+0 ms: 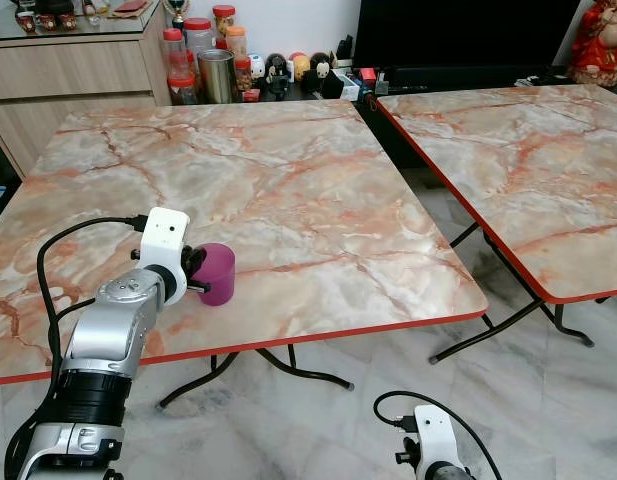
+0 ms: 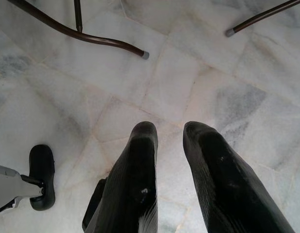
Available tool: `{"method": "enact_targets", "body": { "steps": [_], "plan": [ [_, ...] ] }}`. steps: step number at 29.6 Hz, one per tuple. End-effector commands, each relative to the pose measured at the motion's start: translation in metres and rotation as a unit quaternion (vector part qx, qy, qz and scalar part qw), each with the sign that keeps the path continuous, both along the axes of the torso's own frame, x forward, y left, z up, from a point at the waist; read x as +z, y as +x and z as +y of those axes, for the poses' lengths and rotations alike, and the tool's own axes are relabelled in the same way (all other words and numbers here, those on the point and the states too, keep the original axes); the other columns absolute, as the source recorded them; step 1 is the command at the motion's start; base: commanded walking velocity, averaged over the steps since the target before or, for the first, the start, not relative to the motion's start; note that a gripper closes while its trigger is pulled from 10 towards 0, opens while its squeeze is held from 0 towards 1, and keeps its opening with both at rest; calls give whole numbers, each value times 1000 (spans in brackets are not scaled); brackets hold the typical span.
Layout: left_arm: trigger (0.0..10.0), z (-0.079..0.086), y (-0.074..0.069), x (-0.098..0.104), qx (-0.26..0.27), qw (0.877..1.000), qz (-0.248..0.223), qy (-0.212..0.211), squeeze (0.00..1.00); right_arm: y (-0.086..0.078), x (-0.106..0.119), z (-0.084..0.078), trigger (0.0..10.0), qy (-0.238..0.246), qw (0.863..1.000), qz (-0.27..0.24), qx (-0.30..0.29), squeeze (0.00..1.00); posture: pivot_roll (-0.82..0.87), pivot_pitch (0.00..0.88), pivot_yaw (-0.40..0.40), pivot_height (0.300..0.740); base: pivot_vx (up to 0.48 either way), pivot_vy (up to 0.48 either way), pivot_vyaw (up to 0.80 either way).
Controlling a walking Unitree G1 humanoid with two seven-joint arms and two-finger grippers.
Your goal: Setting the table
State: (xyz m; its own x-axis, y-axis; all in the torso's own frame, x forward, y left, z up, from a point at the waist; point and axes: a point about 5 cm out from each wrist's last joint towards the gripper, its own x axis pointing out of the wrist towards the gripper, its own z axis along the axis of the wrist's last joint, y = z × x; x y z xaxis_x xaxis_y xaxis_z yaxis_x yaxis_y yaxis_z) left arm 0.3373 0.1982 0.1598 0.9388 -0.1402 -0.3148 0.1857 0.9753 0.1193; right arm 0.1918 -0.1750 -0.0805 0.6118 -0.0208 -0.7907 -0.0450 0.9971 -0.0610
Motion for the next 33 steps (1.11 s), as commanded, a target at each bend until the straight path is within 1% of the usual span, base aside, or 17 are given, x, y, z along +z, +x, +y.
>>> {"method": "enact_targets", "body": {
  "steps": [1, 9, 10, 12, 13, 14, 15, 16, 20, 21, 23, 26, 27, 28, 29, 31, 33],
  "plan": [
    [0, -2, -3, -5, -6, 1000, 12, 2, 0, 3, 1, -1, 10000, -3, 1000, -1, 3, 0, 48, 0, -61, 701, 0, 0, 0],
    [0, -2, -3, -5, -5, 1000, 10, 5, 0, 4, 2, 1, 10000, -2, 1000, -2, 4, 0, 47, 0, -61, 701, 0, 0, 0],
    [0, 1, 2, 3, 23, 999, -26, -3, 0, 4, 2, 1, 10000, -2, 1000, -2, 4, 0, 45, 0, -62, 701, 0, 0, 0],
    [0, 4, 5, 8, 42, 998, -49, -6, 0, 4, 2, 0, 10000, -2, 1000, -2, 4, 0, 45, 0, -62, 701, 0, 0, 0],
    [0, 7, 7, 16, 68, 994, -78, -40, 0, 3, 2, 0, 10000, -3, 1000, -1, 3, 0, 44, 0, -61, 701, 0, 0, 0],
    [0, 14, 11, 31, 111, 981, -141, -79, 0, 3, 1, 0, 10000, -3, 1000, -1, 4, 0, 48, 0, -65, 701, 0, 0, 0],
    [0, 14, 11, 31, 111, 981, -141, -79, 0, 3, 1, 0, 10000, -3, 1000, -1, 4, 0, 48, 0, -65, 701, 0, 0, 0],
    [2000, 15, 11, 38, 127, 971, -173, -100, 0, 3, 1, -1, 10000, -3, 1000, 0, 4, 0, 48, 0, -65, 701, 0, 0, 0],
    [2000, 15, 11, 39, 129, 970, -179, -105, 0, 3, 1, 0, 10000, -3, 1000, 0, 4, 0, 48, 0, -65, 701, 0, 0, 0],
    [10000, 9, 9, 44, 140, 957, -222, -126, 0, 3, 1, -1, 10000, -3, 1000, -1, 4, 0, 43, 0, -66, 701, 0, 0, 0],
    [10000, 2, 7, 45, 140, 949, -245, -140, 0, 3, 2, -1, 10000, -3, 1000, -1, 4, 0, 44, 0, -66, 701, 0, 0, 0],
    [10000, -14, 6, 35, 137, 941, -267, -156, 0, 4, 2, -2, 10000, -2, 1000, -6, 2, 0, 43, 0, -67, 701, 0, 0, 0],
    [10000, -16, 4, 36, 150, 935, -288, -139, 0, 5, 3, -1, 10000, -1, 1000, -8, 0, 0, 35, 0, -65, 701, 0, 0, 0],
    [10000, -16, 4, 36, 150, 935, -288, -139, 0, 5, 3, -1, 10000, -1, 1000, -8, 0, 0, 35, 0, -65, 701, 0, 0, 0],
    [10000, -17, 2, 37, 159, 931, -304, -126, 0, 5, 3, -1, 10000, 0, 1000, -10, -1, 0, 35, 0, -65, 701, 0, 0, 0],
    [10000, -25, -1, 40, 166, 919, -328, -142, 0, 6, 4, -1, 10000, 3, 1000, -13, -3, 0, 31, 0, -65, 701, 0, 0, 0],
    [10000, -32, -1, 41, 161, 916, -339, -143, 0, 7, 4, -2, 10000, 4, 1000, -14, -3, 0, 34, 0, -67, 701, 0, 0, 0]
  ]
}}
